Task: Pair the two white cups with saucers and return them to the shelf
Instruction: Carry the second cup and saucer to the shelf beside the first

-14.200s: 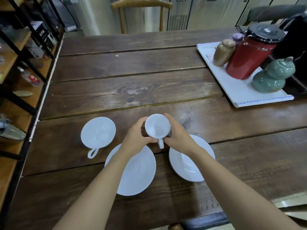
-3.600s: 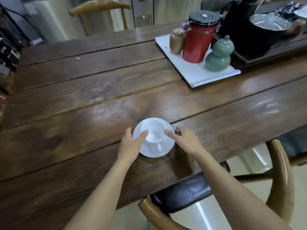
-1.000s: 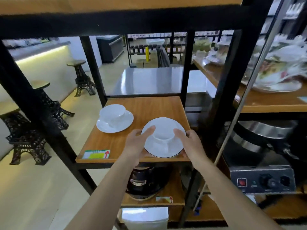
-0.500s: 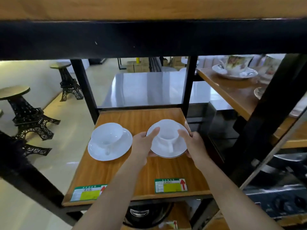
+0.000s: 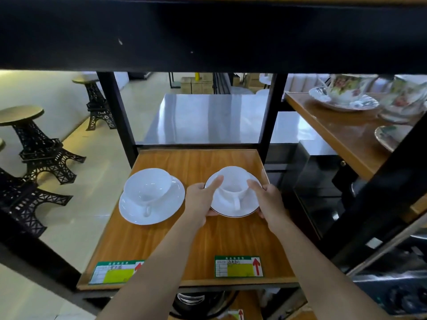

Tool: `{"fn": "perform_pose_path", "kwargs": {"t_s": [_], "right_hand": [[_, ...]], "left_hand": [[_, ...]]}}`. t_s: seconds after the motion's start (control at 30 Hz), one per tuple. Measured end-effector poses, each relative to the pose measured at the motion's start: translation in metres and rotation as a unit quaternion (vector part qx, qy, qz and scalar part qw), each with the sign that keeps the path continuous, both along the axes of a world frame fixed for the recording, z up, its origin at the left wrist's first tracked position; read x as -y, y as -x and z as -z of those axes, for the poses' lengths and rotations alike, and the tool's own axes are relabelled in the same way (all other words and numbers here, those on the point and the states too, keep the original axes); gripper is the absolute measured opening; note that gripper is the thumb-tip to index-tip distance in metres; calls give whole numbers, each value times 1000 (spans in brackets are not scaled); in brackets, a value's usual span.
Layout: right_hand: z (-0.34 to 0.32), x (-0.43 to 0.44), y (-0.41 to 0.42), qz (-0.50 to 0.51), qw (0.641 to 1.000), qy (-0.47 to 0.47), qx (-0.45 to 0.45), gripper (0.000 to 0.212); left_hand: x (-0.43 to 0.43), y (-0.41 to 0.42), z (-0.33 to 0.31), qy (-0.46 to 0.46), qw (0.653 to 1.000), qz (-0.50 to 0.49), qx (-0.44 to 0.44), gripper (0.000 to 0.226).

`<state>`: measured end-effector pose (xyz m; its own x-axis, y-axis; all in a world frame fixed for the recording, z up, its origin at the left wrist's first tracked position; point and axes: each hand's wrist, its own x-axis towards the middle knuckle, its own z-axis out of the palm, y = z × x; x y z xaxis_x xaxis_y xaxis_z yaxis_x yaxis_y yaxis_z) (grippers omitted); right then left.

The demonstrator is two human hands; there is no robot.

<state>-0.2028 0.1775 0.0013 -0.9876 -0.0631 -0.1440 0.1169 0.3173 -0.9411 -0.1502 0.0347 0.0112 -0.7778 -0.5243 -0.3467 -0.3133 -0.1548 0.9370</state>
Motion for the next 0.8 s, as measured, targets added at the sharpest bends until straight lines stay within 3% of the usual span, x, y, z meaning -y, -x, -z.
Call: {"fn": "perform_pose_path", "kwargs": {"t_s": [0.33,0.57,0.7,0.8], "right_hand": [[8,-1,5,-16,999,-31,10,35],[-1,-3,5,-27,997,-71,31,41],[-5,-6,3,5,992,-125,-23,59],[-9,-9,-2,24,993,-96,-68,54]], "left_hand": [[-1,7,7,48,999,-4,24,42],[1,7,-2,76,995,26,64,59],[6,4,-6,152,986,29,55,56],[5,-4,-7,202,979,-4,16,49]]}}
